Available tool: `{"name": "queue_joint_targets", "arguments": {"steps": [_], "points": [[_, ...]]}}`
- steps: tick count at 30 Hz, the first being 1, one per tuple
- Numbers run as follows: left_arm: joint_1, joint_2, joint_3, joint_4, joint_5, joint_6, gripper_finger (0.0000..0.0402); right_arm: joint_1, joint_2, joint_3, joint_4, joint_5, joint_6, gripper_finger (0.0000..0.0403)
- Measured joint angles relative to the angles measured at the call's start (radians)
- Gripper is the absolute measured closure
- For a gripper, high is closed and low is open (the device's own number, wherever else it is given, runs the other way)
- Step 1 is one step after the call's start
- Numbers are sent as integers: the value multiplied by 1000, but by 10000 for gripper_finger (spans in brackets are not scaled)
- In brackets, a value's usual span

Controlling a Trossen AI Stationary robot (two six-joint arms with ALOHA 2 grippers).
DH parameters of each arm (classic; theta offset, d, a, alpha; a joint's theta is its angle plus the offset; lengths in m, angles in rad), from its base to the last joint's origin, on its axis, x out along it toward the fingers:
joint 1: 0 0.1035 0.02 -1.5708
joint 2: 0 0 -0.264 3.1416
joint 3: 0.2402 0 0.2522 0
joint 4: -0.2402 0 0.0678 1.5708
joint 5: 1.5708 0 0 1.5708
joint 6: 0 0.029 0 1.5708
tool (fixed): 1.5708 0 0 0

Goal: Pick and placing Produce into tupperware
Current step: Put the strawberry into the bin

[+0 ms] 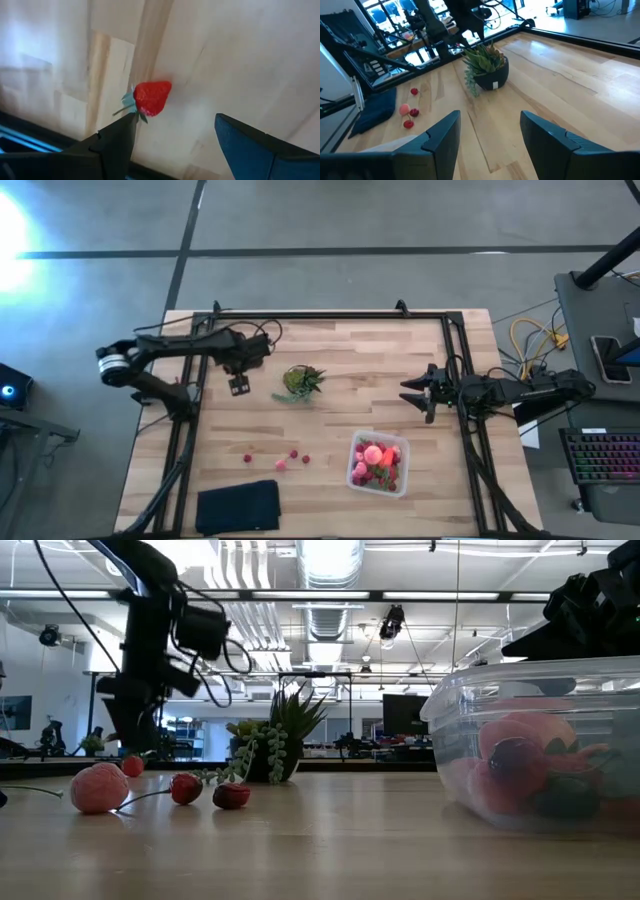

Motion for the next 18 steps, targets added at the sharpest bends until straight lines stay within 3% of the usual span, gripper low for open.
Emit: {"name": "queue_joint_targets", "arguments": {"steps": [7,18], "points": [[77,128,22,23,31,24,146,0,1,0,0,0,0,204],[122,189,24,60,20,135,146,0,1,0,0,0,0,204]]}}
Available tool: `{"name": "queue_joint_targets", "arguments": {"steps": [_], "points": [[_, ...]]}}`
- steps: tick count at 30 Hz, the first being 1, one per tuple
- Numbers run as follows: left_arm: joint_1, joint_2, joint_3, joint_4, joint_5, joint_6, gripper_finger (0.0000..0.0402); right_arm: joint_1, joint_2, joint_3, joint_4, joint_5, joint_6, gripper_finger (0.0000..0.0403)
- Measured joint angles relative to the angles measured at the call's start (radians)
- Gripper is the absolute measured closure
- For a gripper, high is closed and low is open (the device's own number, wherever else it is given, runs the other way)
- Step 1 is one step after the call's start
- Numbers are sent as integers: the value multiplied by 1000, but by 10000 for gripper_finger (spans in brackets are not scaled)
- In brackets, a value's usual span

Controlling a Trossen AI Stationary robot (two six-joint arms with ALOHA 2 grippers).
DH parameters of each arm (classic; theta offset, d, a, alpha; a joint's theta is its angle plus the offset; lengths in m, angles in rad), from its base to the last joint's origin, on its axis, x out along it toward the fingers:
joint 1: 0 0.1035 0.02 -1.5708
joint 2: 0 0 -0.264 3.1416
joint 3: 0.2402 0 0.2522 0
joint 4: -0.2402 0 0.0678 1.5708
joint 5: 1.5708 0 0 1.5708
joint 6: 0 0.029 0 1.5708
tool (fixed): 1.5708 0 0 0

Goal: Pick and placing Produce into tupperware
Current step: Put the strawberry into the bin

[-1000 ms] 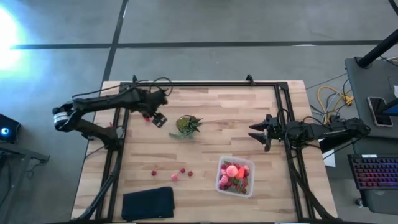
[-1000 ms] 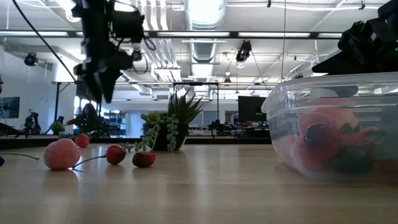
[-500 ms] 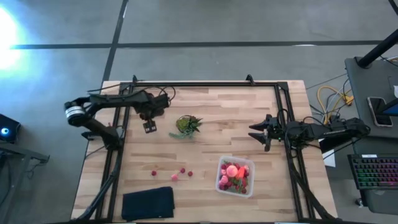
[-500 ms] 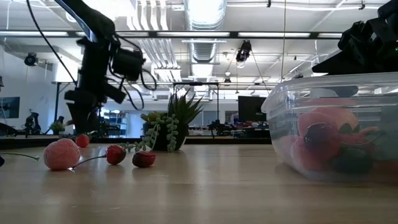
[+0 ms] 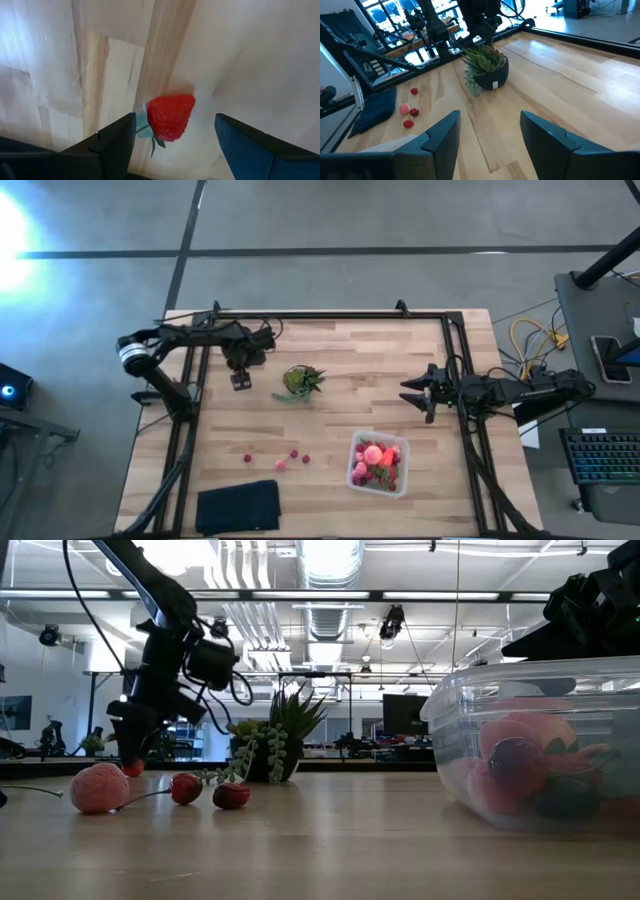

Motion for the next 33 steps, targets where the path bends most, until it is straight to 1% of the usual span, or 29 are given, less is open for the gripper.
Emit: {"name": "queue_joint_targets", "arguments": {"steps": [9,17,21,24,28,33], "points": [[9,58,2,104,2,54,146,0,0,0,0,0,0,204],[30,80,19,93,-9,61,146,0,0,0,0,0,0,204],[66,77,17,99,-2,77,148,0,0,0,0,0,0,204],[86,76,17,99,-3,76,163,0,0,0,0,0,0,204],[92,76,18,103,-30,77,203,0,0,0,0,0,0,204],[93,76,14,106,-31,77,248,0,0,0,0,0,0,204]]}}
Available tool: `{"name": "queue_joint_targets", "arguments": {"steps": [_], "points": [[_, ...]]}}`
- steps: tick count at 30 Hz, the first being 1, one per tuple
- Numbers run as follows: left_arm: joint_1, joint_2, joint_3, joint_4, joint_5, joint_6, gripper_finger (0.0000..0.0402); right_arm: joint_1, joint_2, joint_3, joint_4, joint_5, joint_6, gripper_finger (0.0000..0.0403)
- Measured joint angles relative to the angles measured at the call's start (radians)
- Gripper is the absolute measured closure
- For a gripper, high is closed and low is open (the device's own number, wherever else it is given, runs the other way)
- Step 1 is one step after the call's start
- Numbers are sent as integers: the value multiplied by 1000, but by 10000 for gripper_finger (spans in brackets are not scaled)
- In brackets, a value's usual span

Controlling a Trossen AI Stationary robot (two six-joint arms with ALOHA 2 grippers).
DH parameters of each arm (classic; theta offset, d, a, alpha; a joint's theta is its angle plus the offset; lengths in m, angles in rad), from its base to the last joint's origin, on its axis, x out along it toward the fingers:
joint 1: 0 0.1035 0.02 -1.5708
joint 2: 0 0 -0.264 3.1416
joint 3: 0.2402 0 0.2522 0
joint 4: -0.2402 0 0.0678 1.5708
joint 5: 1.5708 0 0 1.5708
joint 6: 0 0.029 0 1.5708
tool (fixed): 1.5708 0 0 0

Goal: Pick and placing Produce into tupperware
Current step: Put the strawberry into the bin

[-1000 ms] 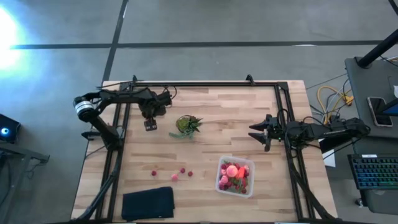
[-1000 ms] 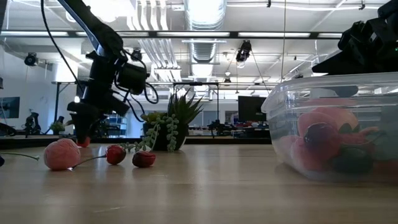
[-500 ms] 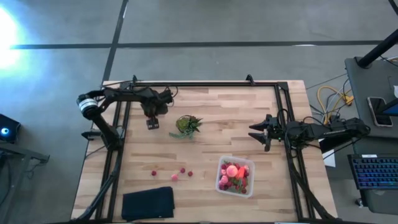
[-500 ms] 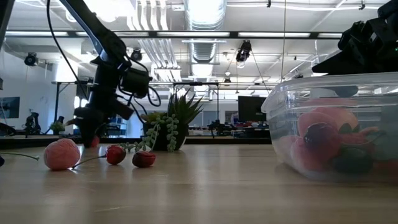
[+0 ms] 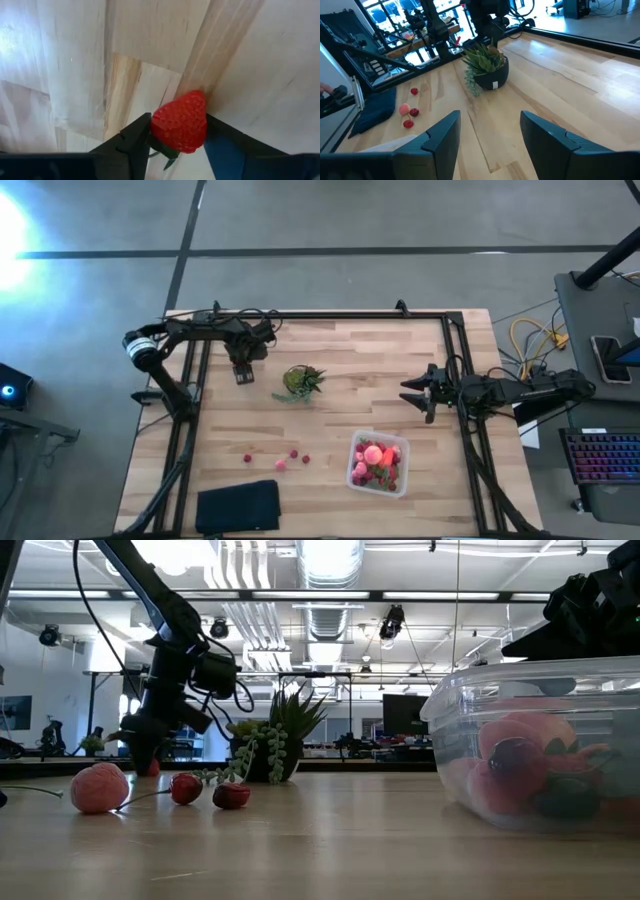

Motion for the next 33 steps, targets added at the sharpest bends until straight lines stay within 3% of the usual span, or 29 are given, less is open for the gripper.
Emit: {"name": "queue_joint_targets", "arguments": {"steps": [8,14,19,24,28,33], "points": [[-2,-16,18,-21,-16,-36,270,0,0,0,0,0,0,204],[-56,-149,60,-127,50,-130,267,0,0,0,0,0,0,204],[-209,-330,118,-105,247,-136,267,0,0,0,0,0,0,204],[-439,-449,179,101,275,-154,267,0,0,0,0,0,0,204],[-585,-404,215,286,281,-159,267,0,0,0,0,0,0,204],[-680,-161,361,334,279,-184,267,0,0,0,0,0,0,204]]}}
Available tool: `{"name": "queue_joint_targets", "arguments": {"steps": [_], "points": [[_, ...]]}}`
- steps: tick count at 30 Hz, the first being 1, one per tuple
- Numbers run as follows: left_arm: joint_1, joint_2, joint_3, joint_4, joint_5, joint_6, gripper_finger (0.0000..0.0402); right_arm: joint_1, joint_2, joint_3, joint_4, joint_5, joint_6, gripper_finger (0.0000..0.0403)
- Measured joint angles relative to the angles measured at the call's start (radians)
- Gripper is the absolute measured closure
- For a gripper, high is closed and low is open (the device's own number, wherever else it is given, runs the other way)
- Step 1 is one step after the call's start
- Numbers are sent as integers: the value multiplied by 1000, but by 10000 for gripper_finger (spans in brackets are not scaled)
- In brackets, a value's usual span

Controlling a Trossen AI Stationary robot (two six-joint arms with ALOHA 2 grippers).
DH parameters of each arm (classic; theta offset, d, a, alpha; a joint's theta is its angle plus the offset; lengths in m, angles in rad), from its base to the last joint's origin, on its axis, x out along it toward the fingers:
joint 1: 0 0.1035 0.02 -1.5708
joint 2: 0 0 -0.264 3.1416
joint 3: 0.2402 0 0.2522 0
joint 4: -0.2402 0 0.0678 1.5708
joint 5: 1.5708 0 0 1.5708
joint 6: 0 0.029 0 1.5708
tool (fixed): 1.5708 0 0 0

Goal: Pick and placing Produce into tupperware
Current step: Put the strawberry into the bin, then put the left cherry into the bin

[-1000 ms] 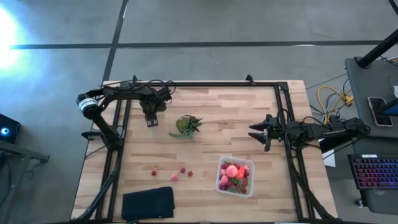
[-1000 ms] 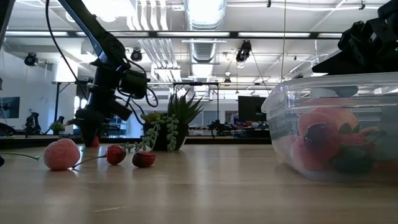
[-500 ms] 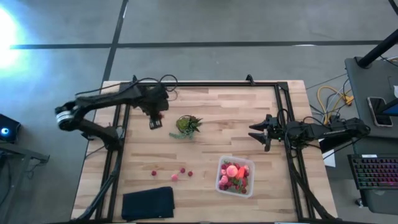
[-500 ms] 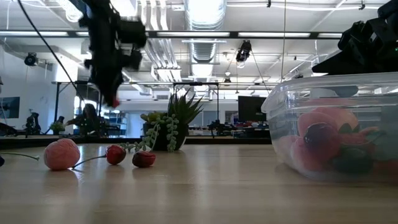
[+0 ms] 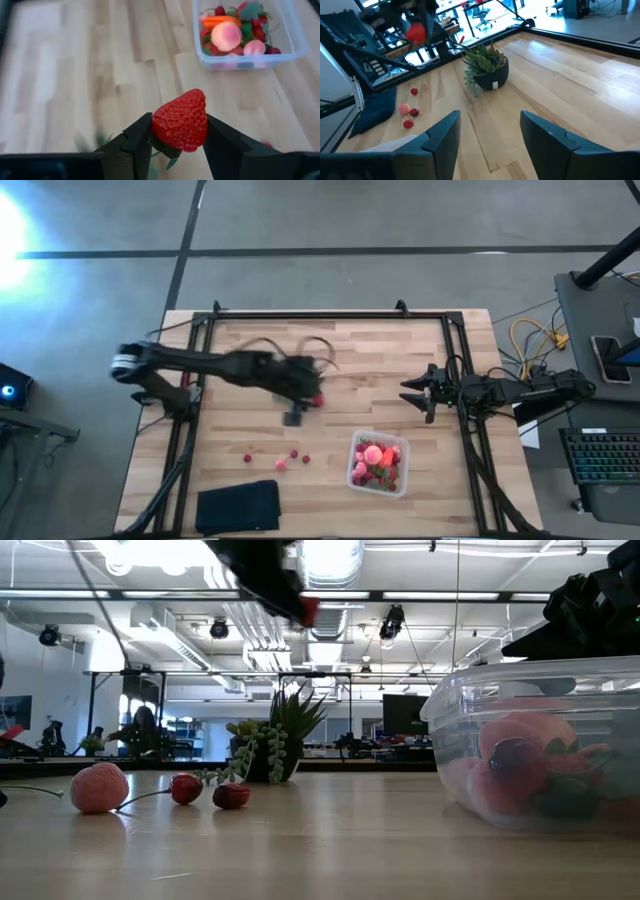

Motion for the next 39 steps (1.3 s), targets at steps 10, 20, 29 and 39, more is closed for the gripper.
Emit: {"name": "queue_joint_targets", "arguments": {"steps": [10,20,29,39], "points": [[-139,419,423,-9,42,0,267,0,0,0,0,0,0,204],[-207,672,706,-66,133,-52,267,0,0,0,0,0,0,204],[-208,706,708,-48,136,-136,208,0,-1,0,0,0,0,204],[-203,615,695,-386,-169,-146,121,0,0,0,0,0,0,204]]}}
